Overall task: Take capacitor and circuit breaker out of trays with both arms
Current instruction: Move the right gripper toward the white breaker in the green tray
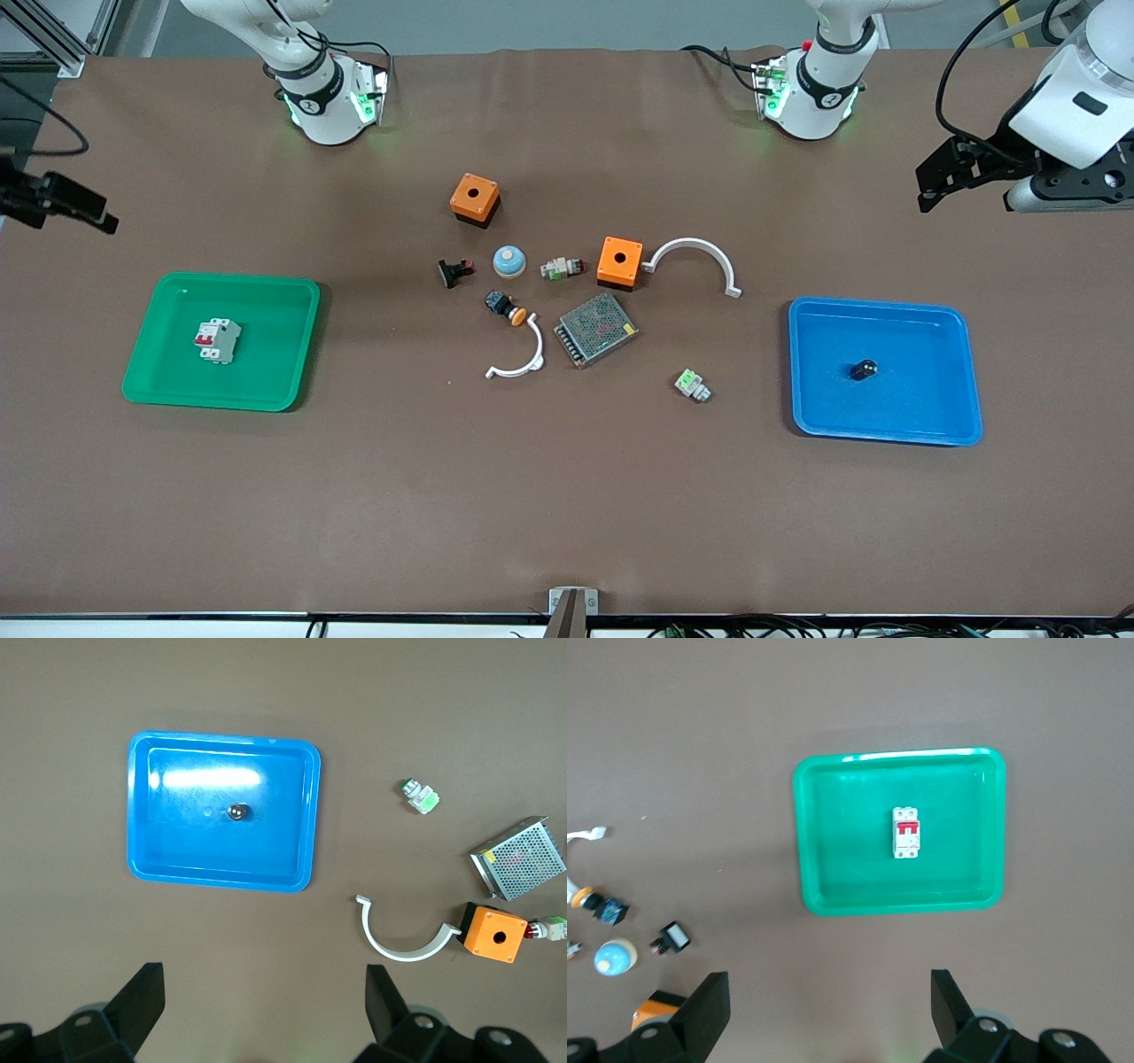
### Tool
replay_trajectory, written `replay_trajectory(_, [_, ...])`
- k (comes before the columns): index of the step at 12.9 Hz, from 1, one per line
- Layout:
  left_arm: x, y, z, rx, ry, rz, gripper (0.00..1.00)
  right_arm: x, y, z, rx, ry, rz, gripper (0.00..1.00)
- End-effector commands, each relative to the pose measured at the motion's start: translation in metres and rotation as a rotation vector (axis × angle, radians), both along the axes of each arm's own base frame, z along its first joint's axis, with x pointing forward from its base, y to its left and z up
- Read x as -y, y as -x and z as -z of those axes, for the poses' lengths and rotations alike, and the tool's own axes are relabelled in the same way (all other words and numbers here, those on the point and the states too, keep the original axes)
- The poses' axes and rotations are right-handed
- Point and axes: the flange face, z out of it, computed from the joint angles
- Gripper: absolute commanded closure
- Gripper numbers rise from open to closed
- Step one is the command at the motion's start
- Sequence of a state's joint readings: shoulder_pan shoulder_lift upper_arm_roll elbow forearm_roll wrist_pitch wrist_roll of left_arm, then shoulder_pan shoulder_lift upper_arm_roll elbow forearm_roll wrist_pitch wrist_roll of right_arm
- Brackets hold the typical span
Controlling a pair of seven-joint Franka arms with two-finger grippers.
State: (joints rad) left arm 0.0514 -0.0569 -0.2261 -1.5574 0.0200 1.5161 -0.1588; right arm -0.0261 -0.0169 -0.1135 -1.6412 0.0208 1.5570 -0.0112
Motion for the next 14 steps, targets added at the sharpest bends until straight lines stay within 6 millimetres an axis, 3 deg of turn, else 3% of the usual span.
replay_trajectory(1, [-0.001, 0.0, -0.004, -0.005, -0.024, -0.008, 0.0, 0.021, -0.038, 0.036, -0.053, 0.01, 0.021, 0.0])
replay_trajectory(3, [-0.001, 0.0, -0.003, -0.007, -0.024, 0.001, 0.0, 0.031, -0.061, 0.066, -0.056, 0.037, 0.029, 0.0])
replay_trajectory(6, [-0.003, -0.007, 0.006, -0.025, -0.023, -0.001, 0.0, 0.044, -0.071, 0.1, -0.088, 0.061, 0.037, 0.0])
replay_trajectory(10, [-0.003, -0.016, 0.022, -0.055, -0.02, -0.012, 0.0, 0.052, -0.071, 0.152, -0.069, 0.053, 0.053, 0.0])
replay_trajectory(14, [-0.003, -0.025, 0.039, -0.077, -0.019, -0.014, 0.0, 0.067, -0.056, 0.208, -0.065, 0.045, 0.083, 0.0])
